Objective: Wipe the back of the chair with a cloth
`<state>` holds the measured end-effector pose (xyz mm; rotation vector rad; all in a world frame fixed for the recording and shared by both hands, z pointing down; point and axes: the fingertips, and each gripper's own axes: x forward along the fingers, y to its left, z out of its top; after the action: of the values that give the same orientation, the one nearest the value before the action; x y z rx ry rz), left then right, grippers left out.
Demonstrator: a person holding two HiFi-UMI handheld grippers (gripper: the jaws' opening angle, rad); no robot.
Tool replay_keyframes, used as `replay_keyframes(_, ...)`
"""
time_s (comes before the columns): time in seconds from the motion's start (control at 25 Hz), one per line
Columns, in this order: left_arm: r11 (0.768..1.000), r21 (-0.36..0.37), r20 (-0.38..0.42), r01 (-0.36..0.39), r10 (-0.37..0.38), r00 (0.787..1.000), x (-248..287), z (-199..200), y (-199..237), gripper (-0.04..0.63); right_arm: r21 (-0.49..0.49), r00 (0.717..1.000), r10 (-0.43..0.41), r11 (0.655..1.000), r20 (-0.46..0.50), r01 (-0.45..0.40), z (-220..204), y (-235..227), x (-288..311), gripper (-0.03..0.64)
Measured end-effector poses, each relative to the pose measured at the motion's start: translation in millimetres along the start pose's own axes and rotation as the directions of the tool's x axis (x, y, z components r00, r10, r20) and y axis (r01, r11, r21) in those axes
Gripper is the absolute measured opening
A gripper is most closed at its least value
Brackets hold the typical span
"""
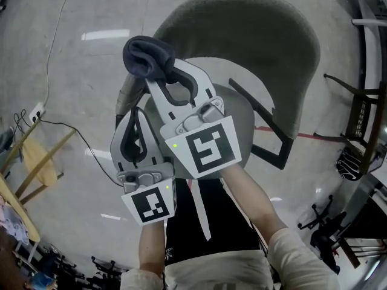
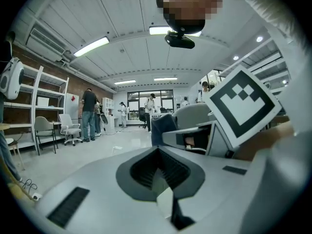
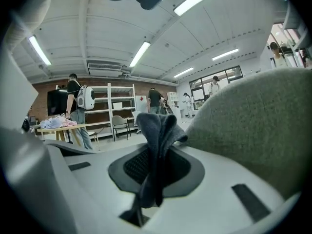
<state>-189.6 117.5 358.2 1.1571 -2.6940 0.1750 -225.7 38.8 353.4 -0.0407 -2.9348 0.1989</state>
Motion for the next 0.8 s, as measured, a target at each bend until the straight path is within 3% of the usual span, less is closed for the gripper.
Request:
replay_keyframes(0.48,0.999,0.025,0.008,0.048,-0.049,0.999,18.2,-0.4,-17.7,0.014,-0.046,0.990,-0.135,0.990,-0.034,0.134,-12.3,-48.6,-9.5,0.061)
replay_keyframes(0.8,0.992,0.037,0.009,0.124,-0.124,0.992,26.2,0.1,-42.8,0.014,0.034,0.935,-0.354,0.934,-0.034,0.355,-16.2,-117.1,-44.4,0.061)
